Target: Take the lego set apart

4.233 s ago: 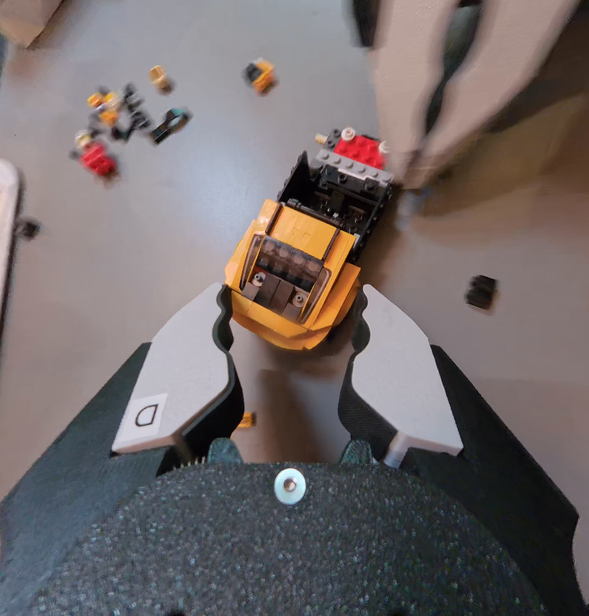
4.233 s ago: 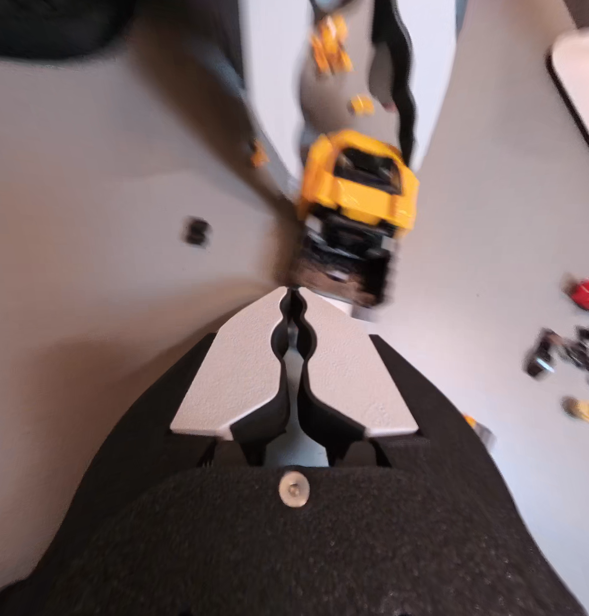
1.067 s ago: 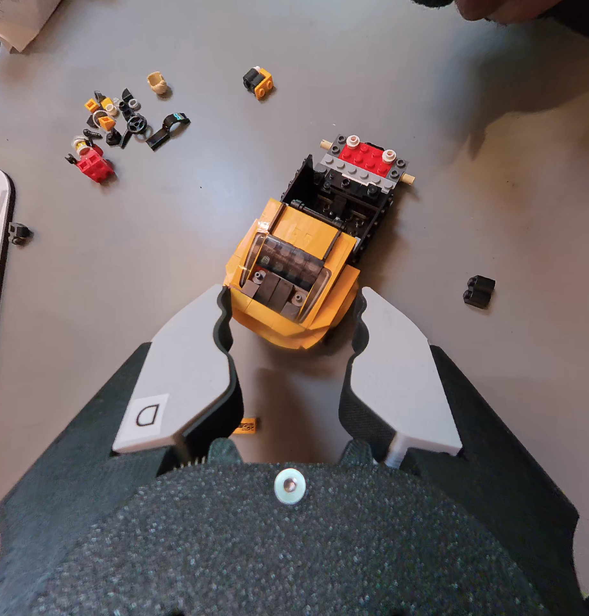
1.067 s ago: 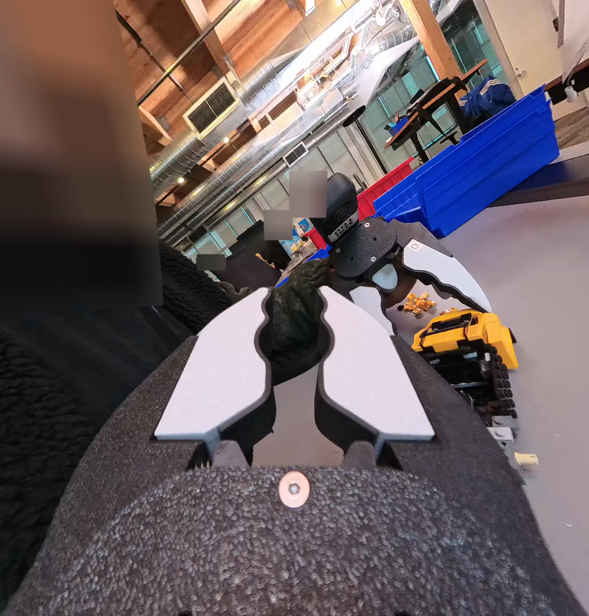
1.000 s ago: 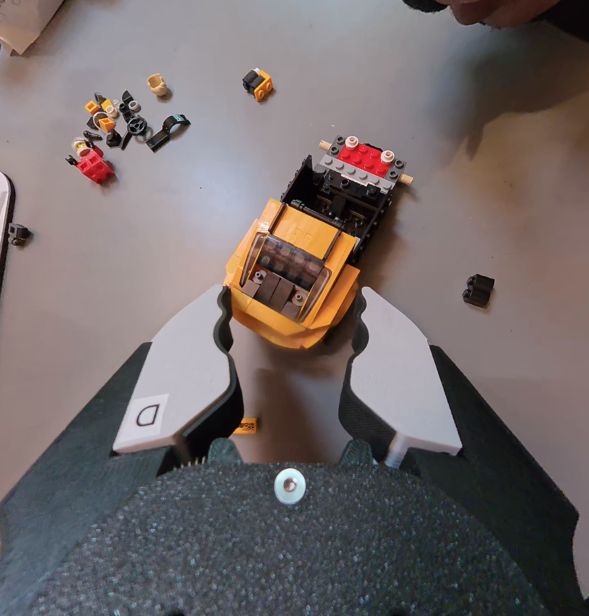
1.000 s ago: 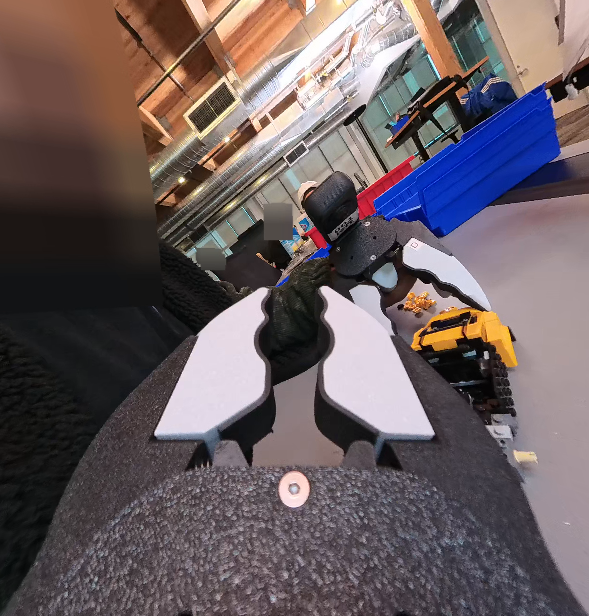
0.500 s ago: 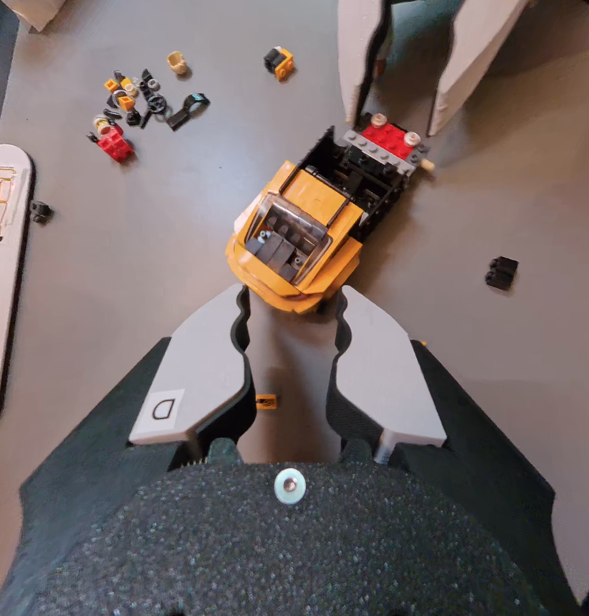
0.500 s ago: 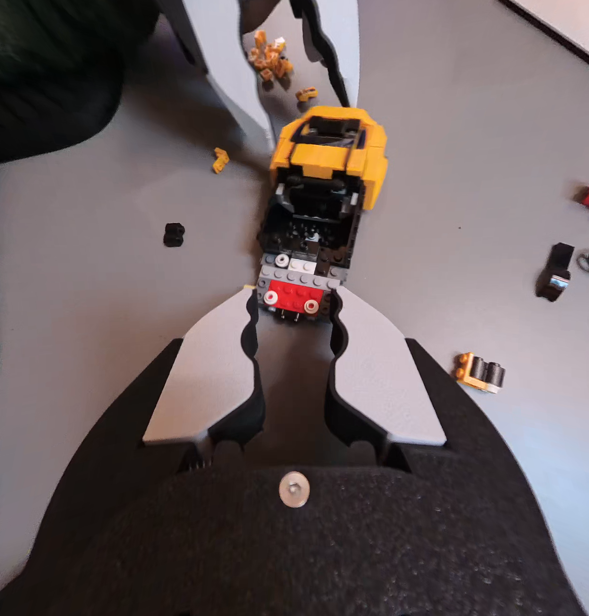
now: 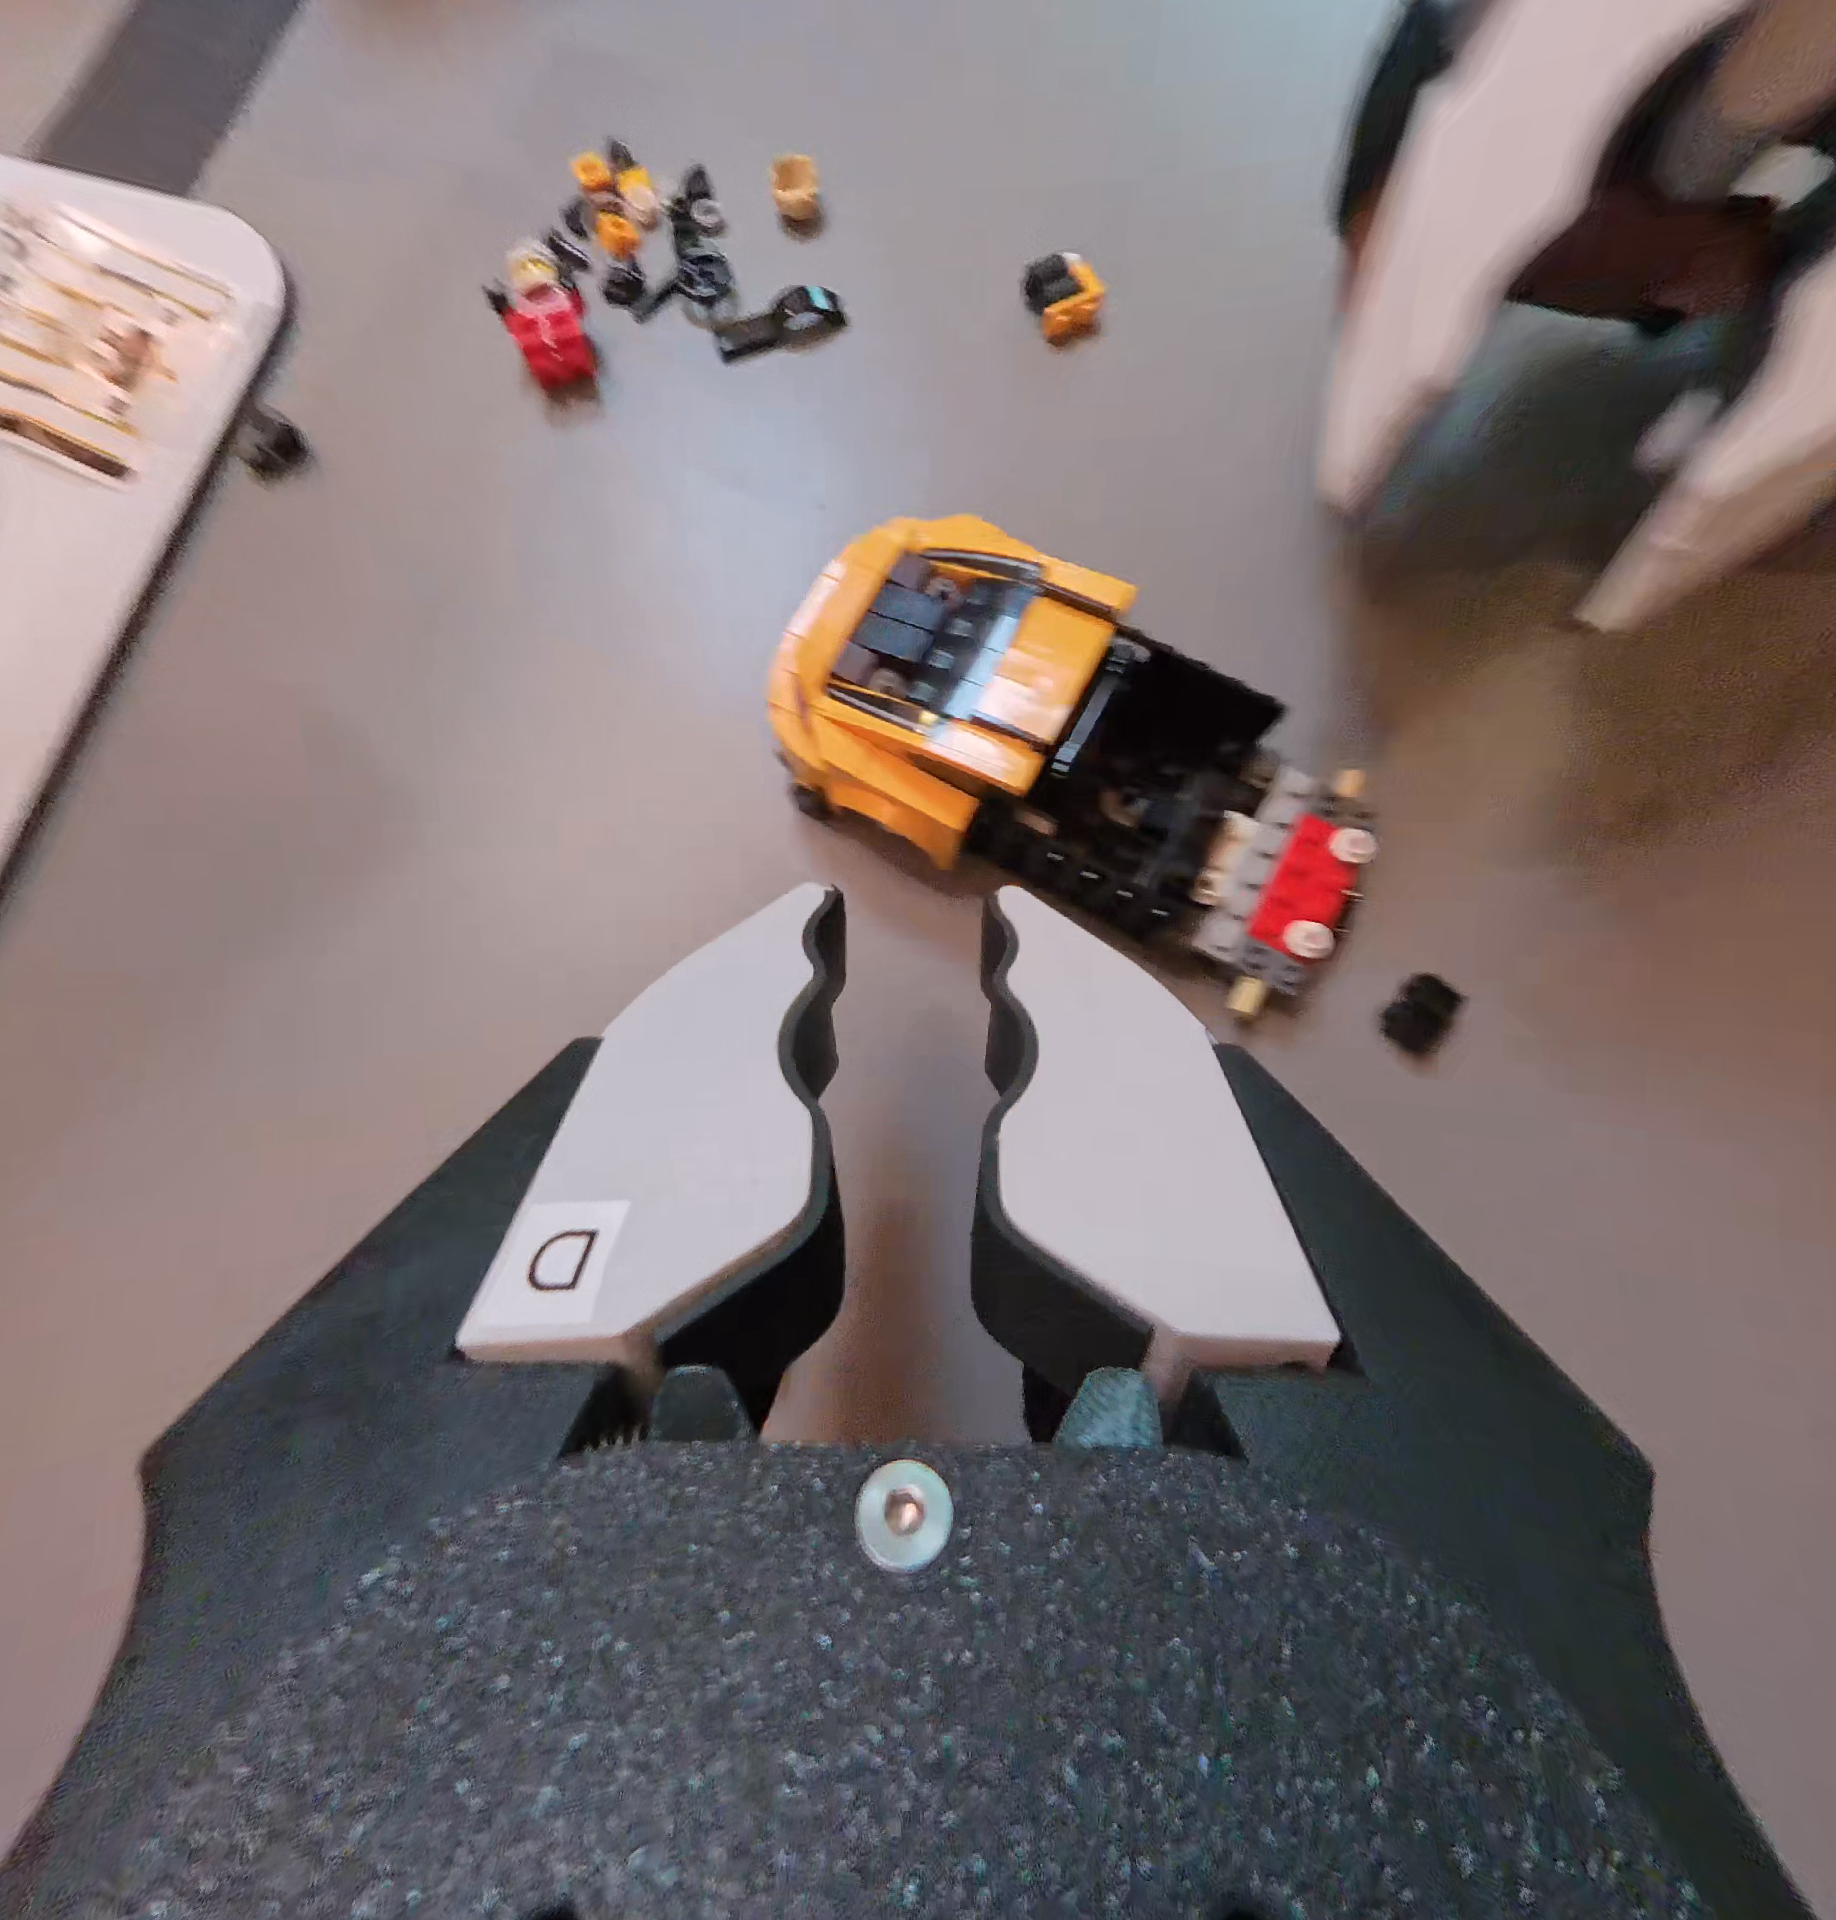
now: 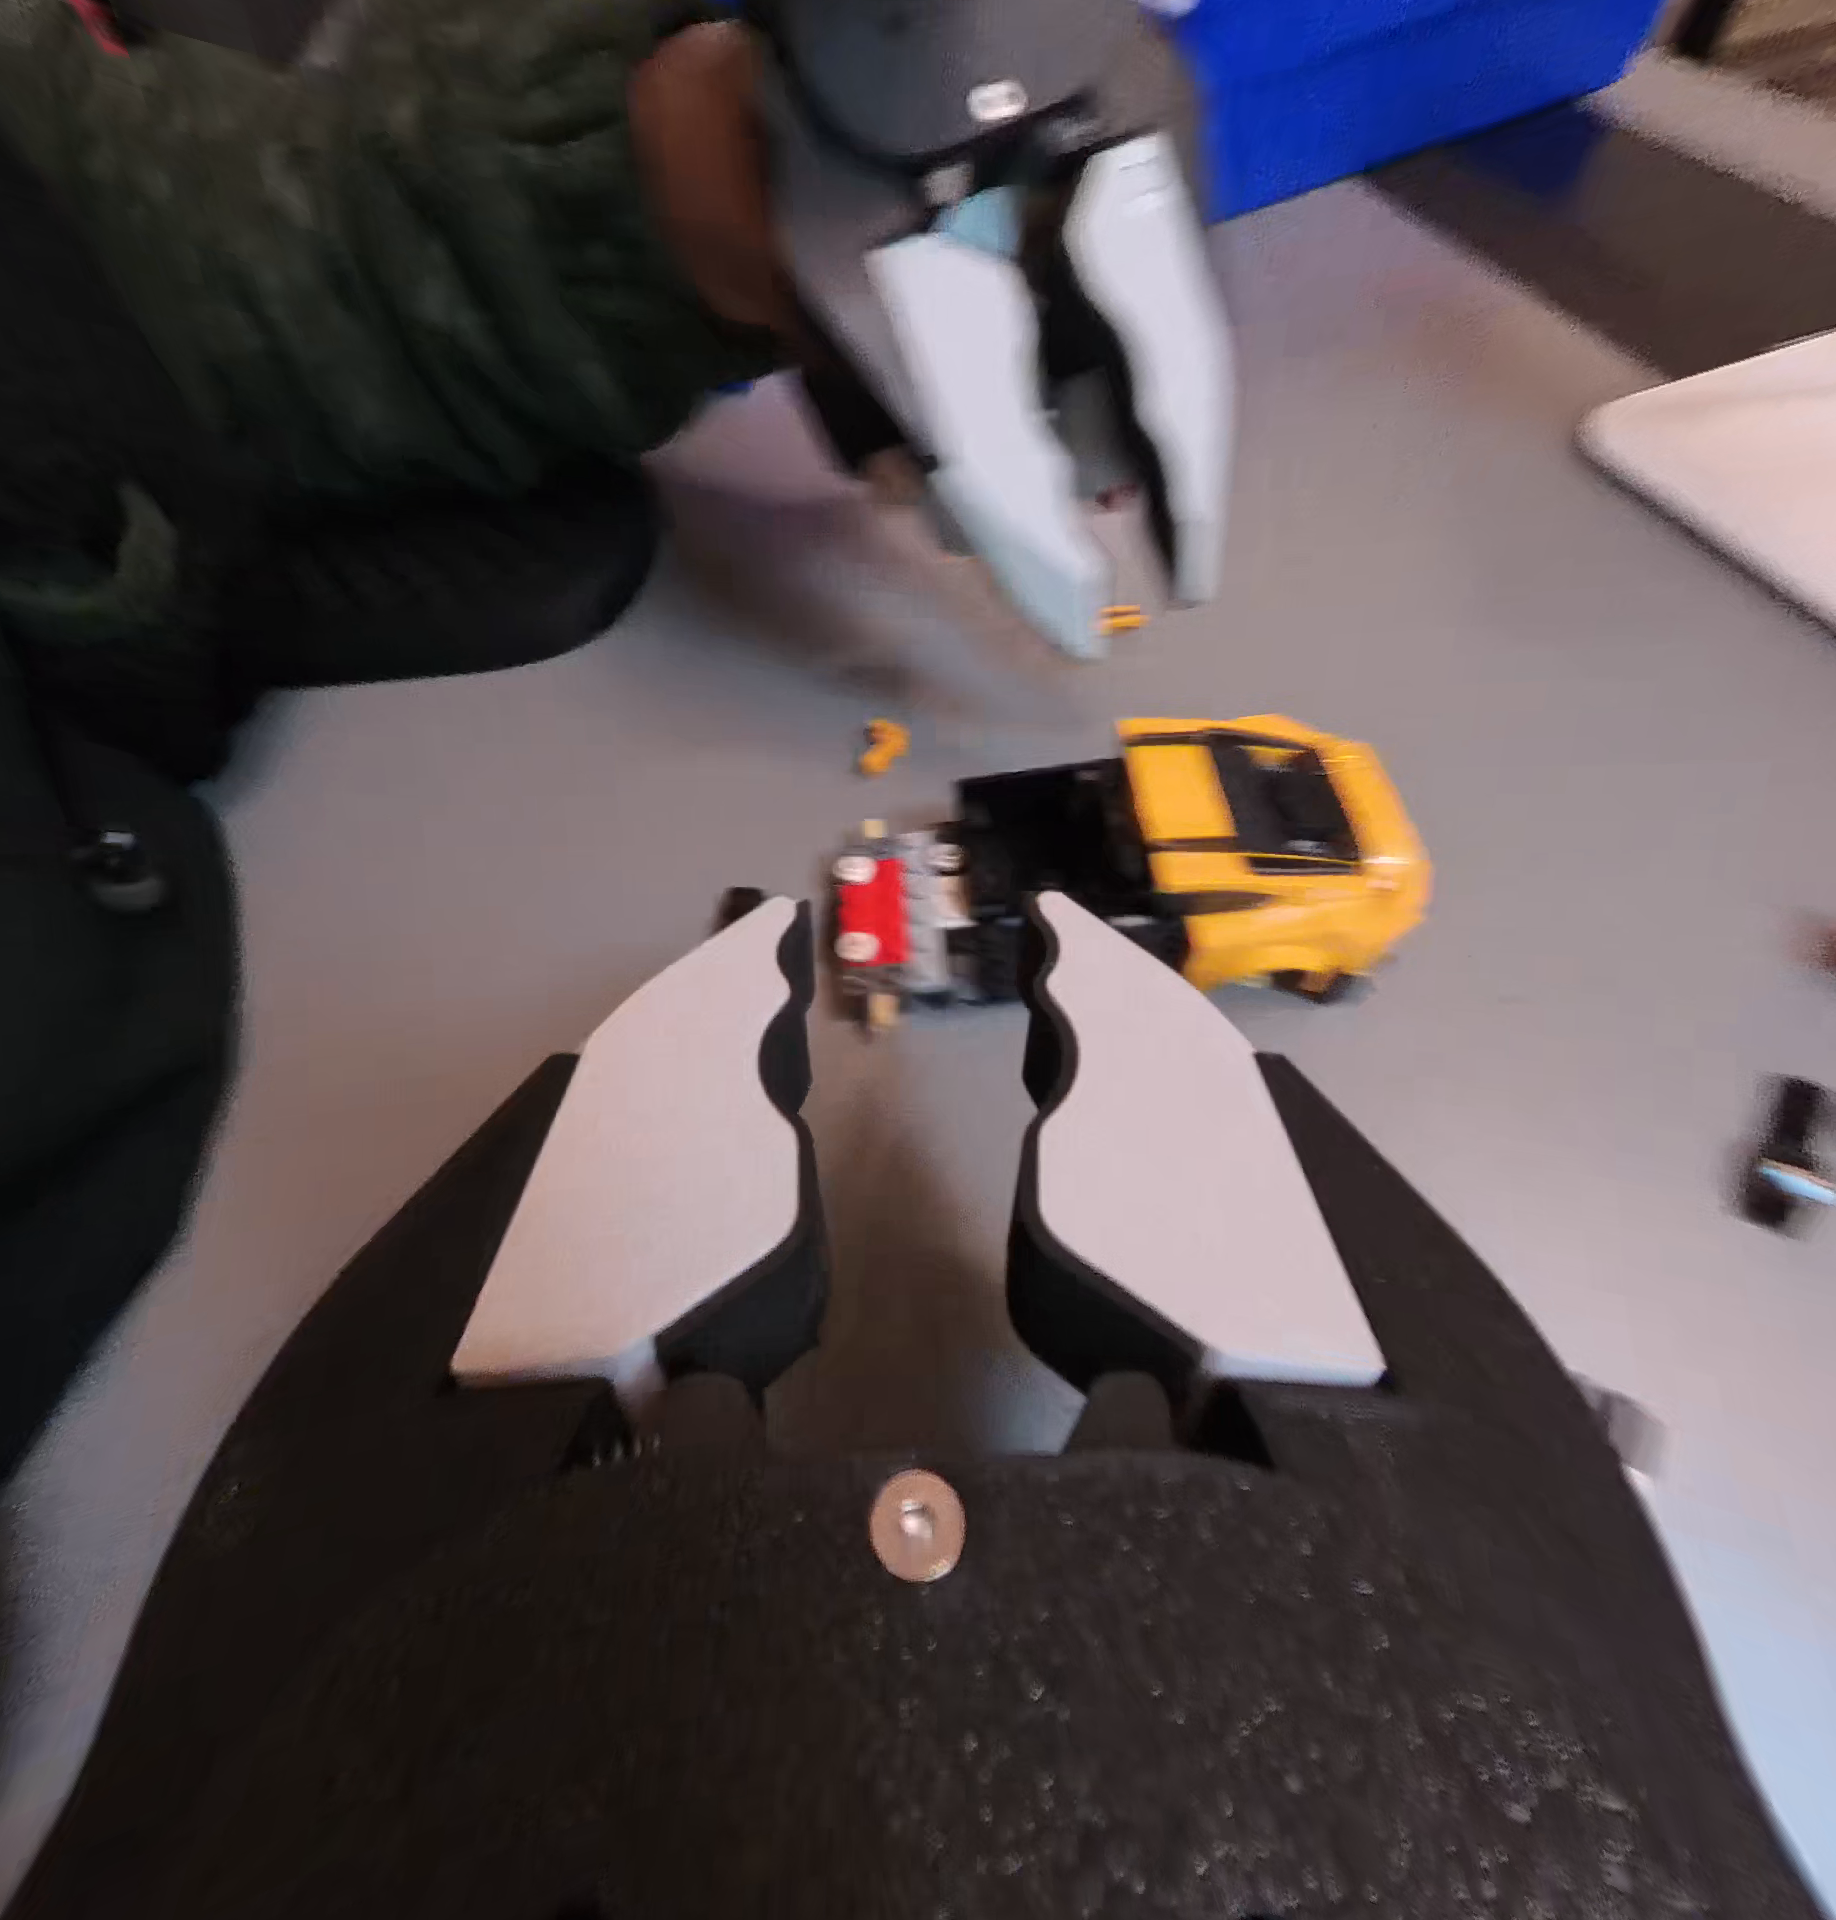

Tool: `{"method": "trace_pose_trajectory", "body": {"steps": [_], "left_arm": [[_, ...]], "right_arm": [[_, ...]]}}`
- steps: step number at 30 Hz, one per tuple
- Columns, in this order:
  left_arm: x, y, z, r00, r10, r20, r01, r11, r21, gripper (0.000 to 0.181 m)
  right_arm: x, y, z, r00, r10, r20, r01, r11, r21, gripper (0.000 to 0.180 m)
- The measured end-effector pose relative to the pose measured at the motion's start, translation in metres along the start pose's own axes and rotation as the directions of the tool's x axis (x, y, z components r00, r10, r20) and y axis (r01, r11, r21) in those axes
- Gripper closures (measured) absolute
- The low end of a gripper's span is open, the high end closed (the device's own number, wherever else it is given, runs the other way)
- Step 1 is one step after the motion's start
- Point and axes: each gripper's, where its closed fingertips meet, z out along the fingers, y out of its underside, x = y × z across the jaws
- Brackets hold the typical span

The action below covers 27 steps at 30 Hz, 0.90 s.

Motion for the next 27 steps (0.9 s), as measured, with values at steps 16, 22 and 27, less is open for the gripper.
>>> {"method": "trace_pose_trajectory", "body": {"steps": [16, 22, 27], "left_arm": [[0.057, 0.019, 0.029, 0.961, -0.269, -0.064, 0.264, 0.961, -0.078, 0.15], [0.051, 0.015, 0.03, 0.971, -0.222, -0.09, 0.217, 0.974, -0.059, 0.156], [0.038, 0.013, 0.027, 0.985, -0.172, 0.015, 0.172, 0.984, -0.033, 0.163]], "right_arm": [[0.073, 0.001, 0.047, 0.961, 0.012, 0.277, 0.08, 0.945, -0.319, 0.12], [0.077, 0.01, 0.029, 0.993, 0.107, 0.051, -0.086, 0.948, -0.307, 0.119], [0.075, 0.023, 0.005, 0.93, 0.298, -0.214, -0.342, 0.915, -0.214, 0.12]]}}
